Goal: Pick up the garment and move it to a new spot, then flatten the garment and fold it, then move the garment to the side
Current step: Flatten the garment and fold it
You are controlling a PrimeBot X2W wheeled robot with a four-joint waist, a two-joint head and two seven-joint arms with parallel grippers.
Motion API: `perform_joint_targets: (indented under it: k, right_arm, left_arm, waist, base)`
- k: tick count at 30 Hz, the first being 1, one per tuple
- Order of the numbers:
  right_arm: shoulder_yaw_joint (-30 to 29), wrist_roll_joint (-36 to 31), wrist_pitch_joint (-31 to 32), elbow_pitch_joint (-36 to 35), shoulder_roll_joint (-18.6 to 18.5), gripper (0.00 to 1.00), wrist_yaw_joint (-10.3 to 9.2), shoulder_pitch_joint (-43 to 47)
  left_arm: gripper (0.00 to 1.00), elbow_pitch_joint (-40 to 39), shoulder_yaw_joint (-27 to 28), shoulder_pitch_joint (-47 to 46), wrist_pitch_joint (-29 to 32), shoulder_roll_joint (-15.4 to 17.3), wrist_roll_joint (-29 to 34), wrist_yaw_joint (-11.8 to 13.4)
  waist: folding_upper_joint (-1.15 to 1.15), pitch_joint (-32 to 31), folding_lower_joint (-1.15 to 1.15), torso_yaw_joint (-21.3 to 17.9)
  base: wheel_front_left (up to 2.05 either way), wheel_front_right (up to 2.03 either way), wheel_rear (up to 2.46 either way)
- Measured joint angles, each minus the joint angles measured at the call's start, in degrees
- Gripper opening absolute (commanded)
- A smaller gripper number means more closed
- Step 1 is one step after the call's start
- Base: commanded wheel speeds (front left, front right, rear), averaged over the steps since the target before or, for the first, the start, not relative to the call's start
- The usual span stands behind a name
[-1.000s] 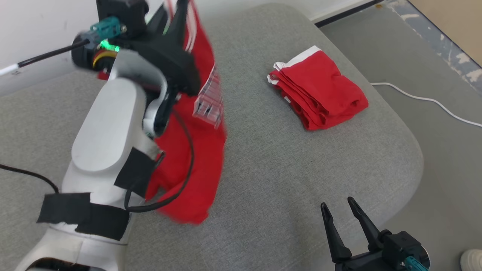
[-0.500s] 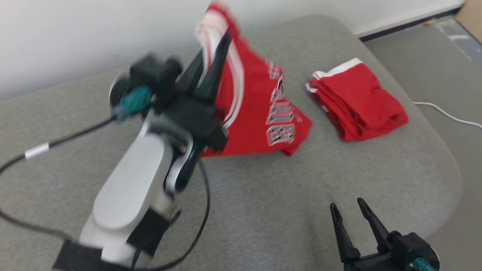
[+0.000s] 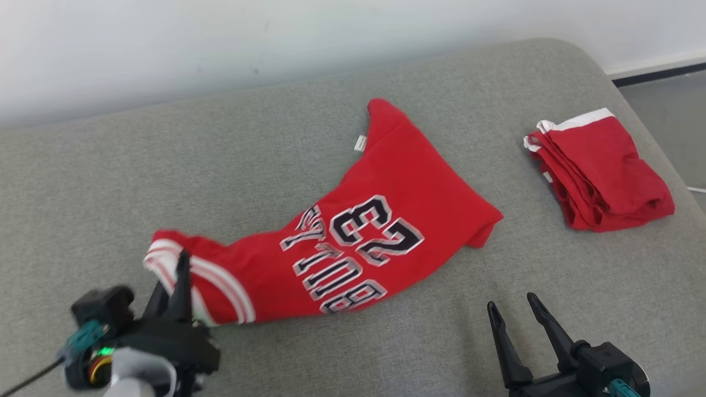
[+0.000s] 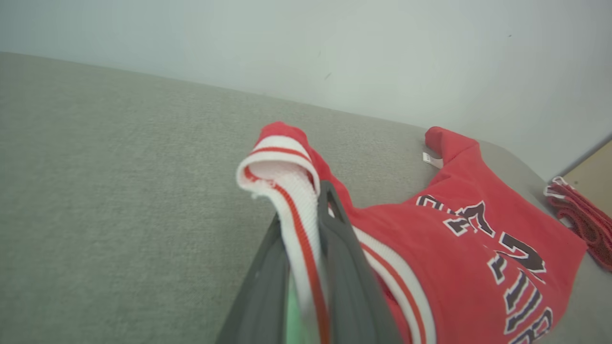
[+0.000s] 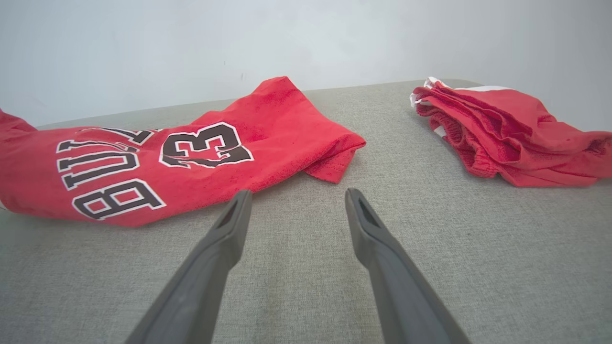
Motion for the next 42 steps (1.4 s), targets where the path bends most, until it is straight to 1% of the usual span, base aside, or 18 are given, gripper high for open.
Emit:
perform_joint_targets:
  k: [1, 2, 4, 7, 11, 14, 15, 16, 19, 23, 27, 30, 33, 37, 42]
  right_arm:
    - [0.0, 0.0, 0.0, 0.0, -0.1, 1.00, 0.00, 0.1]
    - [0.0, 0.0, 0.1, 0.0, -0.2, 1.00, 0.00, 0.3]
    - [0.2, 0.0, 0.4, -0.2, -0.3, 1.00, 0.00, 0.5]
    - [0.3, 0.1, 0.6, -0.2, -0.4, 1.00, 0.00, 0.6]
    - [0.5, 0.3, 0.8, -0.2, -0.6, 1.00, 0.00, 0.7]
    - [0.6, 0.5, 1.1, -0.1, -0.6, 1.00, 0.00, 0.9]
    - [0.6, 0.5, 1.1, -0.1, -0.6, 1.00, 0.00, 0.9]
    - [0.6, 0.5, 1.1, -0.2, -0.6, 1.00, 0.00, 1.0]
    - [0.5, 0.6, 1.1, -0.2, -0.6, 1.00, 0.00, 1.3]
    - [-0.2, 0.7, 1.1, -0.3, -0.9, 1.00, 0.00, 1.7]
    - [-0.7, 0.8, 1.1, -0.4, -1.0, 1.00, 0.00, 1.9]
    - [-0.9, 0.8, 1.1, -0.5, -1.0, 1.00, 0.00, 2.1]
    - [-0.9, 0.9, 1.2, -0.5, -1.3, 1.00, 0.00, 2.2]
    - [-1.3, 2.2, 3.2, -0.5, -1.6, 1.00, 0.00, 2.0]
    - [-0.7, 5.4, 10.8, -0.3, -3.1, 1.00, 0.00, 0.1]
  left_arm:
    - [0.00, -0.5, 0.8, 1.6, -0.2, 0.3, -0.5, 0.9]
    - [0.00, -1.3, 2.0, 4.1, -0.5, 0.7, -0.9, 2.5]
    - [0.00, -1.8, 2.8, 6.0, -0.6, 0.8, -1.0, 4.2]
    - [0.00, -1.8, 3.9, 7.5, -0.6, 1.0, -0.8, 6.9]
    - [0.00, -0.2, 4.7, 8.8, -0.5, 1.2, 0.6, 11.9]
    - [0.00, 1.3, 5.1, 9.8, 0.1, 0.9, 1.2, 14.3]
    - [0.22, 1.3, 5.1, 9.8, 0.1, 0.9, 1.2, 14.3]
    - [1.00, 1.8, 5.2, 10.3, 0.5, 0.4, 1.0, 14.8]
    - [1.00, 2.2, 4.9, 10.7, 0.2, 0.2, 1.0, 14.8]
    - [1.00, 2.5, 5.2, 12.2, -1.4, -0.1, 0.0, 13.7]
    - [1.00, 2.3, 5.9, 13.6, -6.0, 0.0, -0.1, 10.9]
    - [1.00, 1.8, 6.6, 14.7, -8.1, 0.0, 0.7, 8.9]
    - [1.00, 0.7, 7.3, 16.0, -8.8, -0.6, 3.4, 7.1]
    - [1.00, -3.5, 10.4, 17.7, -9.0, -2.7, 8.9, 4.1]
    - [1.00, -6.8, 13.7, 21.2, -9.0, -6.2, 15.5, 0.8]
  waist:
    - [0.00, -0.2, 0.00, 0.3]
    - [0.00, -0.8, 0.00, 0.8]
    - [0.00, -1.3, 0.00, 1.2]
    - [0.00, -2.1, 0.00, 1.6]
    - [0.00, -3.0, 0.00, 1.9]
    - [0.00, -3.5, 0.00, 1.9]
    - [0.00, -3.5, 0.00, 1.9]
    - [0.00, -3.9, 0.00, 2.0]
    - [0.00, -4.2, 0.00, 2.1]
    - [0.00, -4.6, 0.00, 2.9]
    - [0.00, -5.0, 0.01, 4.1]
    - [0.00, -5.4, 0.00, 5.2]
    - [0.01, -5.8, 0.00, 6.5]
    - [0.01, -6.3, 0.01, 8.4]
    - [0.01, -7.1, 0.00, 10.2]
  base:
    - [0.00, 0.00, 0.00]
    - [0.00, 0.00, 0.00]
    - [0.00, 0.00, 0.00]
    - [0.00, 0.00, 0.00]
    - [0.00, 0.00, 0.00]
    - [0.00, 0.00, 0.00]
    - [0.00, 0.00, 0.00]
    - [0.00, 0.00, 0.00]
    - [0.00, 0.00, 0.00]
    - [0.00, 0.00, 0.00]
    - [0.00, 0.00, 0.00]
    - [0.00, 0.00, 0.00]
    - [0.00, 0.00, 0.00]
    - [0.00, 0.00, 0.00]
    - [0.00, 0.00, 0.00]
